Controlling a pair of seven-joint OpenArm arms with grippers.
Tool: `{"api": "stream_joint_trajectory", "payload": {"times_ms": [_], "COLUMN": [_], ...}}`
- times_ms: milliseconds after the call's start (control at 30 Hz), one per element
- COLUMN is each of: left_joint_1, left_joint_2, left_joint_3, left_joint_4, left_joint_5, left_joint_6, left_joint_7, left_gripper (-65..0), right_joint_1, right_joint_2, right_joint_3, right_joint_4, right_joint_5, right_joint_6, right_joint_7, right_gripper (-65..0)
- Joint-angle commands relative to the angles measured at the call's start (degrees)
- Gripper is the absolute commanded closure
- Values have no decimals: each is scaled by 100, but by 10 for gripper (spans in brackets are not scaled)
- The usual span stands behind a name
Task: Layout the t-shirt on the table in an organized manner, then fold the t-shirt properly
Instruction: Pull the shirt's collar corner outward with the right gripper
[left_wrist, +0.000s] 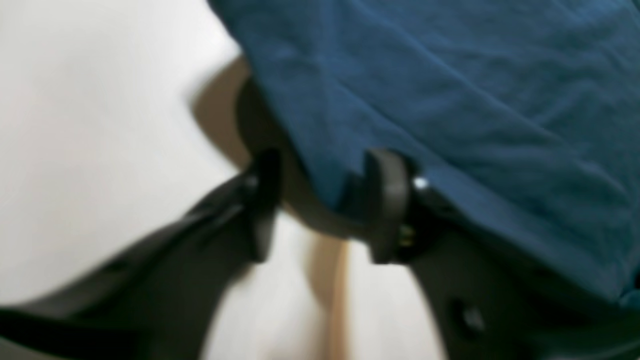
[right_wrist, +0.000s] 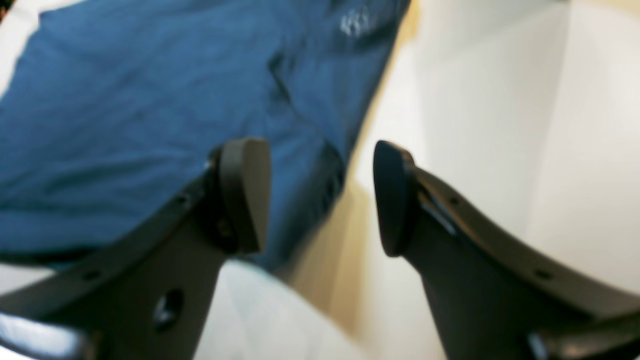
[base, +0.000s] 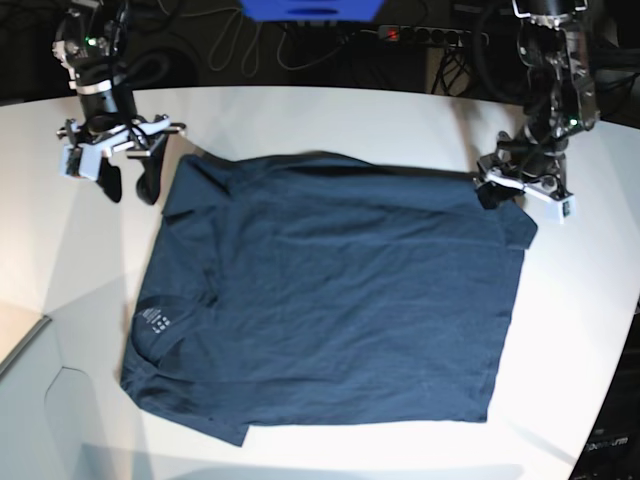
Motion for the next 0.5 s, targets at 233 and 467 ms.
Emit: {"api": "stream_joint_trajectory", "payload": {"times_ms": [233,467], "left_joint_1": [408,373], "left_joint_2": [328,328], "left_joint_3": [-1304,-1673], "left_joint_4": [777,602], "left_joint_5": [-47,-47], "left_joint_6": [-49,-49], "left_joint_7": [-113,-113], "left_gripper": [-356,-357], "right_joint_1": [309,1971], "right_joint_2": [36,229], "right_joint_3": [-439,-624], "right_joint_4": [436,-707], "right_joint_5": [53,44], "right_joint_6": [40,31], "right_joint_7": [-129,-2020], "right_gripper": [-336,-336]}}
